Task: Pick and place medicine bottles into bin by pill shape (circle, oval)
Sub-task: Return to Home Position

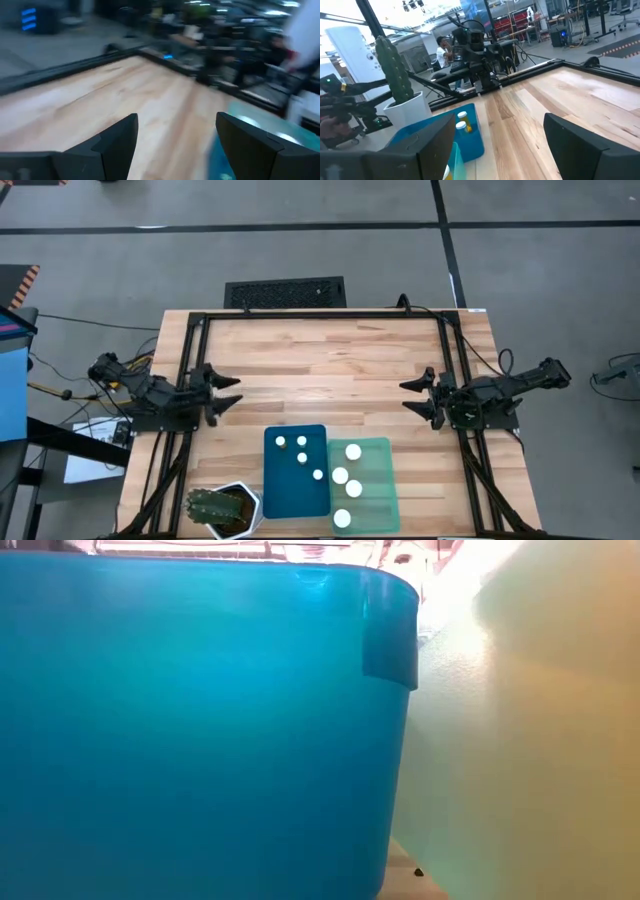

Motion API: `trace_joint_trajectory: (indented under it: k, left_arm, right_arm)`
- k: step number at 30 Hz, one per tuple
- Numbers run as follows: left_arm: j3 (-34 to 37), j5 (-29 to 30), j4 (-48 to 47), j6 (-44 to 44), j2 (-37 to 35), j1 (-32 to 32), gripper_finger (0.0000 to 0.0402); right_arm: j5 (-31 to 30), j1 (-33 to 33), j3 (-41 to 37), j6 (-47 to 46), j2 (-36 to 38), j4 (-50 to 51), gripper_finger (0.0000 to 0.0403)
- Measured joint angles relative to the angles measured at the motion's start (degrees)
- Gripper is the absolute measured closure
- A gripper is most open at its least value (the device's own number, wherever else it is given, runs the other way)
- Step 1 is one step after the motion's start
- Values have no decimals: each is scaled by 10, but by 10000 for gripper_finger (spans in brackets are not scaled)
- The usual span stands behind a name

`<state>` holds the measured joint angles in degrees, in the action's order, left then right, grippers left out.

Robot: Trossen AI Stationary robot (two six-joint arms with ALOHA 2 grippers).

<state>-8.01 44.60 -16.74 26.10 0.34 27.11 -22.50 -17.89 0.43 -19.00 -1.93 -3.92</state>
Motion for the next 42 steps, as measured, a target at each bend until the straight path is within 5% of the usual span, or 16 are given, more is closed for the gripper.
trace_joint_trajectory:
  k: [4, 8, 15, 23, 28, 42]
  left_arm:
    - [0, -105, 32, -105, -3, 0, 141]
    - [30, -149, 49, -128, 1, -1, 141]
    - [53, -345, 129, -207, -1, 0, 141]
    - [56, -470, 202, -308, 5, -1, 141]
    - [56, -491, 171, -312, 7, 0, 141]
    - [55, -424, 128, -280, 12, 0, 141]
  right_arm:
    - [0, 0, 0, 0, 0, 0, 92]
    - [0, 0, 0, 0, 0, 1, 92]
    - [0, 0, 0, 0, -3, 1, 92]
    - [1, 0, 0, 0, -3, 1, 92]
    - [1, 0, 1, 0, -3, 1, 92]
    - [1, 0, 1, 0, -3, 1, 92]
